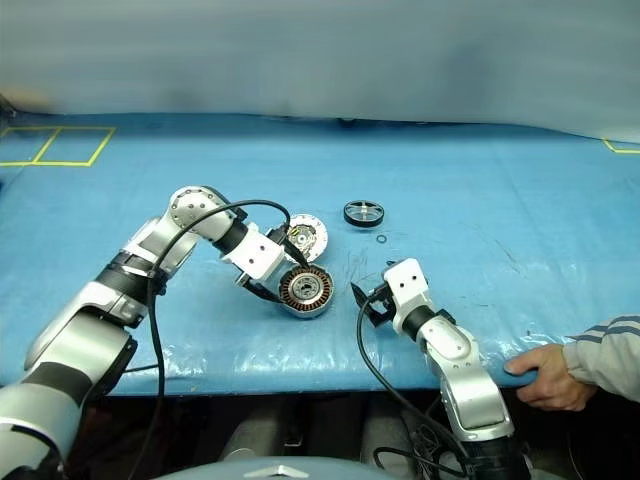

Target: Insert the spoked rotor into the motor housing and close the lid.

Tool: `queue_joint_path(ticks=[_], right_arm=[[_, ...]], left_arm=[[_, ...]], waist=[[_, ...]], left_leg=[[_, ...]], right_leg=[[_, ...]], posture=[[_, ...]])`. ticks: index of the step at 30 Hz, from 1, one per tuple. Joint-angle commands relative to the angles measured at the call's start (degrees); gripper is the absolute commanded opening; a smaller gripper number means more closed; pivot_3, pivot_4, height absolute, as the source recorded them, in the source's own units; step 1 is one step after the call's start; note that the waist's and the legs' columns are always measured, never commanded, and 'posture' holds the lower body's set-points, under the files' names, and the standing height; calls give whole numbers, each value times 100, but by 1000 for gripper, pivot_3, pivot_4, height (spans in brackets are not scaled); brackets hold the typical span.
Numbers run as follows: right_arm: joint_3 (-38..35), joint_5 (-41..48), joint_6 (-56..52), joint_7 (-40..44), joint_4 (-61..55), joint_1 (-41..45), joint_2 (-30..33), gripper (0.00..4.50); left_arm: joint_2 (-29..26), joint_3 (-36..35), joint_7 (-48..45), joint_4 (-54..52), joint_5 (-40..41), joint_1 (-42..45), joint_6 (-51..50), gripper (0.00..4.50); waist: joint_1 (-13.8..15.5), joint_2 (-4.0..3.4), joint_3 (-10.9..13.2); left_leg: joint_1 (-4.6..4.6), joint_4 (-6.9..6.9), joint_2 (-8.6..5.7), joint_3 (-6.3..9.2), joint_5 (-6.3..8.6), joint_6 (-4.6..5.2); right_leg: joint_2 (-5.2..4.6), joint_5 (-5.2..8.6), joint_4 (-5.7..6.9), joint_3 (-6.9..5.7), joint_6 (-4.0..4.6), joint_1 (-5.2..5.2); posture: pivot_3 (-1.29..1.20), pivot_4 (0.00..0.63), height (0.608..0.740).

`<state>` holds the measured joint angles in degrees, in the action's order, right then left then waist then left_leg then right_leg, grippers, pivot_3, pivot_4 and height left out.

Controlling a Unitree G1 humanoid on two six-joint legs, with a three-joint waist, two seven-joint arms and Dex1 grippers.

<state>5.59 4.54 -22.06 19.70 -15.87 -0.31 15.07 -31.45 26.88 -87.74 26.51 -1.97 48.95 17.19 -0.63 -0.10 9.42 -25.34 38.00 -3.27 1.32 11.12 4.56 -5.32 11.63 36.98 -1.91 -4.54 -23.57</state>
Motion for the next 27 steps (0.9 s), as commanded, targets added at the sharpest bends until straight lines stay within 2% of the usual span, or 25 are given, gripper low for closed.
queue_joint_path(ticks=[1, 5, 12, 23, 27], right_arm=[[-209, -47, -94, -389, 290, 314, -205, 4500], [-210, 3, -307, -498, 585, 617, -382, 4500], [-395, 105, -375, -521, 1258, 1068, -427, 4500], [-518, 153, -32, -367, 2406, 1703, -515, 4500], [-512, 119, 194, -312, 2839, 1932, -558, 4500]], left_arm=[[11, -485, 585, -696, 273, -375, -1051, 3837], [223, -958, 1509, -1217, 447, -1102, -1733, 3837], [232, -1592, 2603, -1923, 669, -2211, -2281, 3837], [733, -2231, 4453, -2759, 633, -3914, -1834, 3837], [794, -2310, 4709, -2775, 717, -4204, -1681, 3837]], waist=[[-6, -1, -1], [4, -2, -1], [-15, -4, -2], [-6, -7, -4], [-6, -7, -4]], left_leg=[[3, -1, 0, 0, -1, -2], [23, -14, 0, -3, -2, -3], [29, -29, 0, -7, -5, -11], [61, -77, 0, -23, -11, -28], [69, -83, 1, -27, -12, -31]], right_leg=[[0, 2, 1, 2, 0, 2], [1, 1, 0, 17, 6, 13], [3, -13, -2, 26, 27, 10], [-9, 0, -5, 41, 72, 10], [-12, 1, -4, 45, 85, 7]], posture=[[0, 150, 740], [0, 150, 740], [0, 150, 740], [0, 150, 740], [0, 150, 740]])
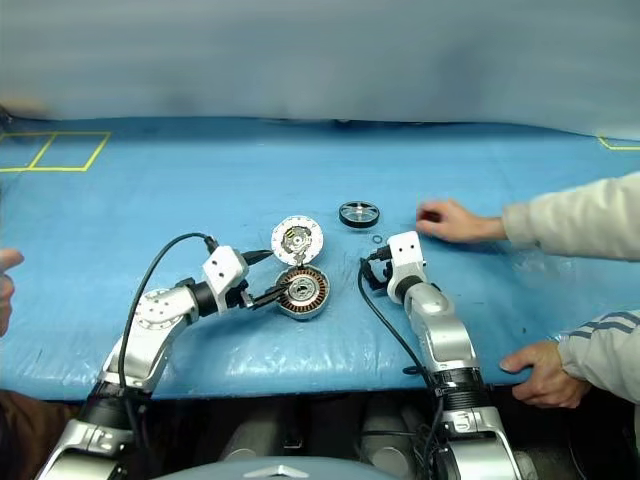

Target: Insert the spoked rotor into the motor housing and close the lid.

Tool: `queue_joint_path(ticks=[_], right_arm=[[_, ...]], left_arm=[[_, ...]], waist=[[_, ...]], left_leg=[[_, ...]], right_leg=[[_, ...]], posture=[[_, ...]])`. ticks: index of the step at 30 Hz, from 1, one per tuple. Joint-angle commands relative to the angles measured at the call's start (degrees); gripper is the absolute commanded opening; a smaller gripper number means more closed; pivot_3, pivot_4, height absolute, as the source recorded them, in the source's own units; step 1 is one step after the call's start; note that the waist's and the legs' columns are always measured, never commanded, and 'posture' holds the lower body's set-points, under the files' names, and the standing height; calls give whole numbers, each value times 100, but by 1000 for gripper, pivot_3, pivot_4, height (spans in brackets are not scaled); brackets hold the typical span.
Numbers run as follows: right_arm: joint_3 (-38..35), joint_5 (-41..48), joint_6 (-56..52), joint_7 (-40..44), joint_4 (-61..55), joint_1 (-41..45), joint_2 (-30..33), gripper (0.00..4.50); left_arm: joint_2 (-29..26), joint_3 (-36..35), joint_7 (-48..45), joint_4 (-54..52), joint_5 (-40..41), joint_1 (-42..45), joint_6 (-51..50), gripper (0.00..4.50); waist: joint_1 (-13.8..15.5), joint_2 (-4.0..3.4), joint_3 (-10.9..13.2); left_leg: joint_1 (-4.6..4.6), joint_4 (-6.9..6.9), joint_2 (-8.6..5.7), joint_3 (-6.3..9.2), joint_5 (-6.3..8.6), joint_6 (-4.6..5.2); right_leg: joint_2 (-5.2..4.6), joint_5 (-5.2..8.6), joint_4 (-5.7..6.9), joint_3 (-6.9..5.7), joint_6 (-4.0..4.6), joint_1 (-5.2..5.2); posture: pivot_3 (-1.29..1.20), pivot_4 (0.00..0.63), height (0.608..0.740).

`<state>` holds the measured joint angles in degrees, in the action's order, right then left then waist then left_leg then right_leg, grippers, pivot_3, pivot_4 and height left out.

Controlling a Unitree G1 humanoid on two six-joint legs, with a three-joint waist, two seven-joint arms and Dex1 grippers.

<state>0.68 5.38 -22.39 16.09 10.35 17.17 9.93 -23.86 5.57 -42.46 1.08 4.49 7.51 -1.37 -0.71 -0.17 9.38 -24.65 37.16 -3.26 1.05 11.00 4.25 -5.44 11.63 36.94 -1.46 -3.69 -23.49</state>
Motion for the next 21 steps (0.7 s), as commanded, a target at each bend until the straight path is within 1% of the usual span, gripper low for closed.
queue_joint_path(ticks=[1, 5, 9, 14, 21], right_arm=[[-22, 14, 289, 47, 346, 254, -48, 4500], [-28, -79, 532, 14, 828, 512, -46, 4500], [-39, -96, 649, -23, 1044, 643, -56, 4500], [-15, -87, 637, -16, 929, 577, -65, 4500], [-28, -29, 496, 8, 426, 198, -48, 4500]], left_arm=[[56, -195, 196, -257, 151, -100, 125, 3837], [100, -235, 194, -343, 397, -201, -87, 3837], [117, -189, 318, -314, 332, -249, -102, 3837], [106, -161, 223, -325, 459, -263, -243, 3837], [66, -221, 63, -418, 679, -300, -316, 3837]], waist=[[2, 0, 0], [0, 0, 0], [0, 0, 0], [0, 0, 0], [5, 0, 0]], left_leg=[[0, 0, 0, 1, -1, -2], [1, 1, 1, 1, 2, -15], [1, 1, 1, 1, -5, -6], [1, -3, 1, 1, -6, -6], [0, -10, 1, 3, -6, -7]], right_leg=[[0, 0, 1, -2, 2, 0], [9, -3, 1, -4, 5, 1], [14, -3, 0, -4, 5, 1], [14, -3, 0, -2, 6, 0], [11, -1, -3, -3, 10, -3]], posture=[[0, 150, 740], [0, 150, 740], [0, 150, 740], [0, 150, 740], [0, 150, 740]])
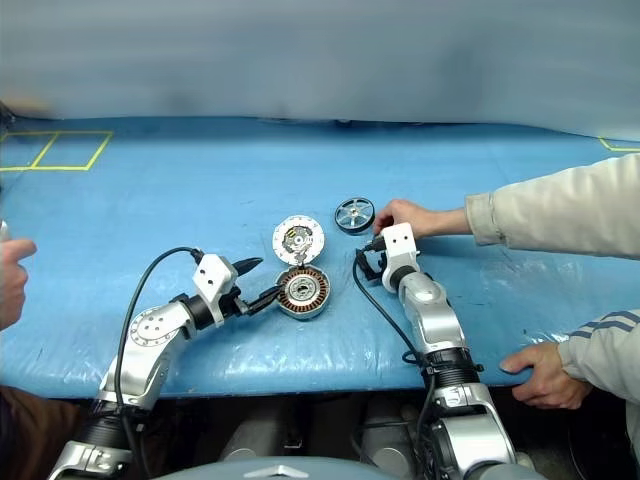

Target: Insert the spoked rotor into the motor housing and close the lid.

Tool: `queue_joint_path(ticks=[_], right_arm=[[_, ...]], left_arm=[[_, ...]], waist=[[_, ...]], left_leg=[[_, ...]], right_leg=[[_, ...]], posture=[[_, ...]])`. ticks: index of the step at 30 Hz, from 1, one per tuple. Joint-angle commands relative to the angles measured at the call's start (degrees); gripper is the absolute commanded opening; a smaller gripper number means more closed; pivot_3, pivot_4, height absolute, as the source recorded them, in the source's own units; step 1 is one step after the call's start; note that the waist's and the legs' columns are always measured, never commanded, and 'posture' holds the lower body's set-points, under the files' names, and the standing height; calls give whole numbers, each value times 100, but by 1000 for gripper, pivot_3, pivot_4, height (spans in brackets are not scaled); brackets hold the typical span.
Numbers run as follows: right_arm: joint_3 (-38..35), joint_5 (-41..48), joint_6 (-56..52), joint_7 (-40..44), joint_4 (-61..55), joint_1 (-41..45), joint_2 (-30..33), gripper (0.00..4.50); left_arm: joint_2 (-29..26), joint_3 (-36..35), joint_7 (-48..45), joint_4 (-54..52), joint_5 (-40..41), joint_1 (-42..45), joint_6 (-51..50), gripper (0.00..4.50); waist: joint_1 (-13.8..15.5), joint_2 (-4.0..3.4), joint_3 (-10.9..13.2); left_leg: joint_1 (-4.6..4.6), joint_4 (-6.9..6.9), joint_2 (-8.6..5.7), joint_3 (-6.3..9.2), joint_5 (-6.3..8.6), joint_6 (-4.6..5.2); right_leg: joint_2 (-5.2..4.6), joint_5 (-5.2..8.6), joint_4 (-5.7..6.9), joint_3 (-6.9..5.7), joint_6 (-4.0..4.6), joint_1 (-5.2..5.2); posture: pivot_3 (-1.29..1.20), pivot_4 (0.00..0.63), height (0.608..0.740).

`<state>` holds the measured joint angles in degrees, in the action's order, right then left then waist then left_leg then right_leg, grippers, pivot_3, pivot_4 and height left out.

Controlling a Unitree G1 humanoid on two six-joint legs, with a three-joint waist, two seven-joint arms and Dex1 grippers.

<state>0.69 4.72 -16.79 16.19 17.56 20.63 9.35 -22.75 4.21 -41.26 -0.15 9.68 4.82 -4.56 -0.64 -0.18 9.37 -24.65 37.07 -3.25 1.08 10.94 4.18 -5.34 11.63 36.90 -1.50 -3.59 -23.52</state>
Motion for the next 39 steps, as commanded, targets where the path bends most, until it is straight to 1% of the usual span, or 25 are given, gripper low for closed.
queue_joint_path(ticks=[1, 5, 11, 19, 25, 28, 31, 39], right_arm=[[-33, 47, -94, -7, -383, -205, 8, 4500], [-18, 63, -209, -42, -719, -416, -29, 4500], [-12, 43, -340, -90, -994, -651, -64, 4500], [-205, 48, -544, -277, -1662, -1009, 80, 4500], [-225, -14, -972, -380, -2605, -1691, 267, 4500], [-141, 5, -1149, -392, -2869, -2014, 253, 4500], [-65, 16, -1237, -416, -2973, -2232, 182, 4500], [179, -25, -1237, -376, -2924, -2404, 80, 4500]], left_arm=[[-59, -108, -75, -314, 192, -40, -3, 3837], [-110, -146, -121, -346, 247, -30, -30, 3837], [-102, -104, -178, -361, 300, -15, -47, 3837], [-137, -123, -292, -481, 392, -38, -69, 3837], [-182, -103, -365, -481, 393, -8, -112, 3837], [-183, -66, -443, -473, 417, 14, -128, 3837], [-190, -66, -532, -483, 459, 12, -131, 3837], [-308, -146, -557, -531, 500, -61, -144, 3837]], waist=[[-2, 0, 0], [-1, 0, 0], [1, 0, 0], [7, 0, 0], [9, 0, 0], [5, 0, 0], [5, 1, 0], [-2, 3, -1]], left_leg=[[0, -1, 0, 0, 1, -1], [-1, -3, 1, 1, 12, -20], [-1, -2, 1, 2, 14, -23], [-4, -5, 0, 4, 14, -25], [-7, -13, 1, 5, 15, -26], [-7, -13, 4, 5, 16, -27], [-7, -13, 7, 6, 16, -27], [-7, -18, 19, 8, 19, -32]], right_leg=[[0, 0, -1, 1, 0, -1], [-8, 2, -1, 0, 4, -3], [-12, 3, -1, -2, 3, -2], [-15, 5, -5, -4, 4, -3], [-23, 9, -7, -4, 4, -8], [-25, 23, -7, -3, -17, -9], [-27, 25, -9, -4, -18, -7], [-27, 29, -15, 5, -16, -7]], posture=[[0, 150, 740], [0, 150, 740], [0, 150, 740], [0, 150, 740], [0, 150, 740], [0, 150, 740], [0, 150, 740], [0, 150, 740]])
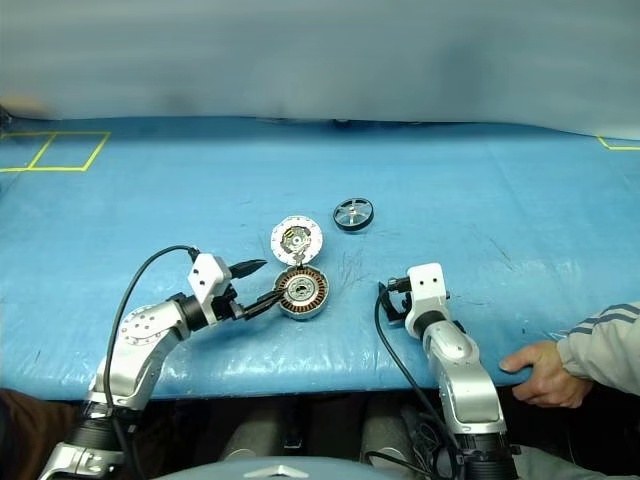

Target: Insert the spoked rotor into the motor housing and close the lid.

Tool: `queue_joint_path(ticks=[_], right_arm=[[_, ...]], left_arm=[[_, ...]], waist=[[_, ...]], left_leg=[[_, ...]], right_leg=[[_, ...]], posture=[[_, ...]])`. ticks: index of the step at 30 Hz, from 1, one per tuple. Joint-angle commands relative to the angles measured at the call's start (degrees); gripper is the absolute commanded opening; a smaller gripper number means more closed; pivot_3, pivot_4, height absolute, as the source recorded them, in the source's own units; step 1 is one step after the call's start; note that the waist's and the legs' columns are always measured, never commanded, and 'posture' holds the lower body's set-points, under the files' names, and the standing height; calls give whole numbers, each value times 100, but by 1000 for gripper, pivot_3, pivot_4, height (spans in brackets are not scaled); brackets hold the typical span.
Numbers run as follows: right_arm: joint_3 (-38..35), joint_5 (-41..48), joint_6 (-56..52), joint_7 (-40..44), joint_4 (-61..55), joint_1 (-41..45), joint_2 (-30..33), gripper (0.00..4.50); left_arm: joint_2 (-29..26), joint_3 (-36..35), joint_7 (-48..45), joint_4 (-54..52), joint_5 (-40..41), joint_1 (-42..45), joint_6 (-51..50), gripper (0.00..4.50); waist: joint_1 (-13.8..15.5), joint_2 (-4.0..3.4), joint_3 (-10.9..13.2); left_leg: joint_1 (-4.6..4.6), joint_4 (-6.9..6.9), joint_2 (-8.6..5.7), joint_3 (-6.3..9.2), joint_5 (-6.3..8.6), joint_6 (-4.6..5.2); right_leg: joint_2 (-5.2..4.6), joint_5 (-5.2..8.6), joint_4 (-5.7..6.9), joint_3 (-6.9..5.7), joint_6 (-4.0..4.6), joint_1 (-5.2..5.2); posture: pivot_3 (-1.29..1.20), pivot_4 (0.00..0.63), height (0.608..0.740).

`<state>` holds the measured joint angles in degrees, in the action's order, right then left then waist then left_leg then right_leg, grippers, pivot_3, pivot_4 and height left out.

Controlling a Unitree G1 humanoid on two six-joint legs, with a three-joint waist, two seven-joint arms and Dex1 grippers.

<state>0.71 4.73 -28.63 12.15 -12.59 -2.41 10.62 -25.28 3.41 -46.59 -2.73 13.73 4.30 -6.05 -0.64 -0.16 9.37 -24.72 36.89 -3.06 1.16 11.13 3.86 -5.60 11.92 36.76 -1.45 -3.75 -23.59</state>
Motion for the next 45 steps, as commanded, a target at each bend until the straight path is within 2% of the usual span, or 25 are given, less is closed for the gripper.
queue_joint_path(ticks=[1, 13, 19, 23, 25, 31, 45], right_arm=[[192, -33, -34, 44, 126, -95, -42, 4500], [274, 8, -115, 157, 125, -154, 55, 682], [277, 115, -50, 279, -48, -129, 48, 648], [488, 414, 439, 894, -375, -53, 91, 648], [610, 493, 595, 1125, -491, -4, 117, 648], [1008, 485, 780, 1593, -688, 260, 322, 648], [1789, 390, 543, 1815, -377, 856, 222, 648]], left_arm=[[-60, -66, -20, -271, 96, -19, 13, 3837], [-80, -83, -239, -230, 185, -369, 372, 3880], [-50, -120, -254, -170, 150, -522, 735, 3880], [-44, -137, -244, -118, 71, -616, 1159, 3880], [-15, -167, -248, -125, 220, -651, 1055, 3880], [-6, -123, -283, -103, 254, -735, 1178, 3880], [-13, -40, -504, -110, 310, -877, 1369, 3880]], waist=[[-4, 1, -1], [-2, 17, -11], [0, 27, -18], [-1, 26, -17], [1, 25, -17], [18, 26, -16], [20, 26, -16]], left_leg=[[0, -1, 1, 1, 1, -2], [-2, -5, 10, 0, 3, -5], [-1, -38, 14, -1, 3, -6], [-2, -71, 14, -3, 3, -7], [-2, -85, 13, -5, 5, -12], [-2, -86, 14, -1, 2, 4], [0, -81, 15, 0, 1, 2]], right_leg=[[1, 1, 0, 0, 1, 0], [-3, 1, -10, 2, 1, 0], [-3, 1, -42, -2, 2, 0], [-2, -1, -74, -8, 4, -5], [1, -15, -77, -11, 32, -12], [8, -8, -80, -38, 41, -8], [12, -9, -79, -43, 40, -5]], posture=[[0, 150, 740], [0, 150, 740], [0, 150, 740], [0, 150, 740], [0, 150, 740], [0, 150, 740], [0, 150, 740]])
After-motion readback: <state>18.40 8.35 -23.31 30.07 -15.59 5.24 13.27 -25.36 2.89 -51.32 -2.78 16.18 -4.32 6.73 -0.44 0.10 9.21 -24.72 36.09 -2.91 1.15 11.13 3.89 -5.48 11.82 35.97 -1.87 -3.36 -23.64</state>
